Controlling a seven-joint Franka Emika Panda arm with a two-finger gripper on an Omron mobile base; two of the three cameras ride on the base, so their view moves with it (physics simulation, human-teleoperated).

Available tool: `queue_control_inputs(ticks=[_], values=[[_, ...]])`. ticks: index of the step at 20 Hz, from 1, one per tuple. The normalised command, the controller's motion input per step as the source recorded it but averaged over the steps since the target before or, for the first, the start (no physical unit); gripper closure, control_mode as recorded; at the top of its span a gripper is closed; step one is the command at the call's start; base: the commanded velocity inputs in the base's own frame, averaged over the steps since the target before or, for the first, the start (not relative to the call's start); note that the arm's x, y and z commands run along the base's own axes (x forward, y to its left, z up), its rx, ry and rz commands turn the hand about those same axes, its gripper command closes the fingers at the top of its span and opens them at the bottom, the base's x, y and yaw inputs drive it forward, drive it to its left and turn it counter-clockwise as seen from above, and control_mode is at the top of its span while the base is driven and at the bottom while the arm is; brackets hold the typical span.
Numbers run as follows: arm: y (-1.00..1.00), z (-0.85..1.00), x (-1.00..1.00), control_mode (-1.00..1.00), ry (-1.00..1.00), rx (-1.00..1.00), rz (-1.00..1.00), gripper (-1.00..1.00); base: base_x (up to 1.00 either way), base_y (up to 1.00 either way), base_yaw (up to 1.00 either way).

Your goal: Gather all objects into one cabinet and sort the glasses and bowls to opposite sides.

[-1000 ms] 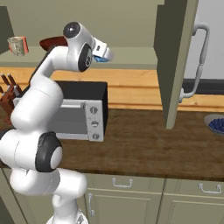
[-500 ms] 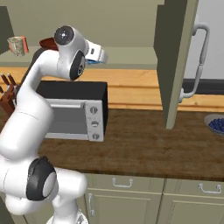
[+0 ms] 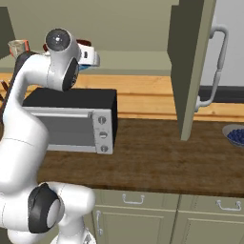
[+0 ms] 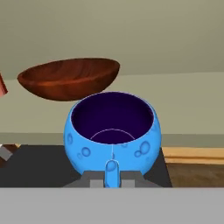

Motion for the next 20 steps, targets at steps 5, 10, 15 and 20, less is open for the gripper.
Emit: queue_control_inputs(ticks=[5, 10, 15, 20], values=[[0.65, 0.08, -0.17, -1.0, 0.0, -0.09, 0.27, 1.0, 0.0, 0.0, 0.0], [0.66, 0.0, 0.0, -1.0, 0.0, -0.08, 0.26, 1.0, 0.0, 0.0, 0.0], [0.73, 0.0, 0.07, -1.0, 0.01, -0.05, 0.22, 1.0, 0.0, 0.0, 0.0], [0.68, 0.0, 0.33, -1.0, 0.03, 0.0, 0.18, 1.0, 0.0, 0.0, 0.0]])
